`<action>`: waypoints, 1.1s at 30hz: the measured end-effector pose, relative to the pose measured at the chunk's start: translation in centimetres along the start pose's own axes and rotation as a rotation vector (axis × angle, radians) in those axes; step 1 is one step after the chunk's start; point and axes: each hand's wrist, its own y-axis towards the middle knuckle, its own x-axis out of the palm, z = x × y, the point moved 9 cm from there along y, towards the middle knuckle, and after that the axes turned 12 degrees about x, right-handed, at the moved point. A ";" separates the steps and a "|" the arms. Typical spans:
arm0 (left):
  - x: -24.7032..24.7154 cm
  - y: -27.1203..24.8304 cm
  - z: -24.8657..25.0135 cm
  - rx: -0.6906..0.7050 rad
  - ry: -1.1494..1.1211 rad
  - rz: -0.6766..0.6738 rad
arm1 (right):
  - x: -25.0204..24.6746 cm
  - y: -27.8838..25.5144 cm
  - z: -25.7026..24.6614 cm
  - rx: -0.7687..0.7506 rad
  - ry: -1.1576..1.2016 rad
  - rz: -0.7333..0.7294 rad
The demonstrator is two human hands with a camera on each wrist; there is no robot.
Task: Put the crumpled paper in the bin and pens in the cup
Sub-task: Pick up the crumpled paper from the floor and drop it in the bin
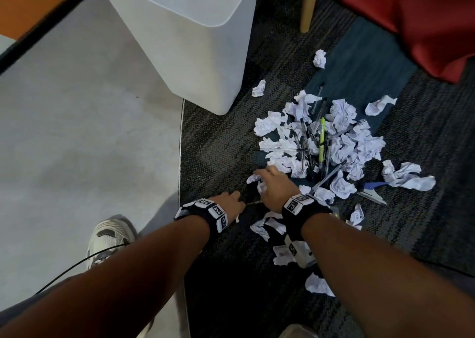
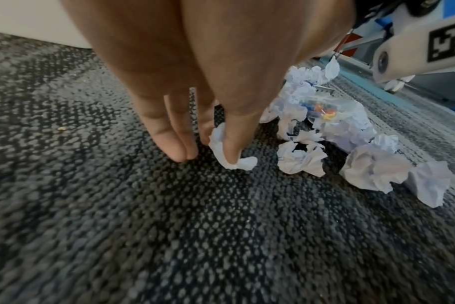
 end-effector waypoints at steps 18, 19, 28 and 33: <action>-4.5 -1.2 -3.1 -0.108 -0.135 0.213 | -1.7 1.0 -0.3 0.101 0.137 0.107; -5.2 -1.5 -3.3 -0.115 -0.148 0.264 | -2.1 0.9 -0.3 0.117 0.167 0.113; -14.3 -4.9 -4.1 -0.104 -0.236 0.543 | -12.4 0.2 -2.6 0.056 0.443 0.353; -23.5 -9.5 -2.8 -0.021 -0.191 0.748 | -22.4 -1.3 -4.6 -0.030 0.539 0.528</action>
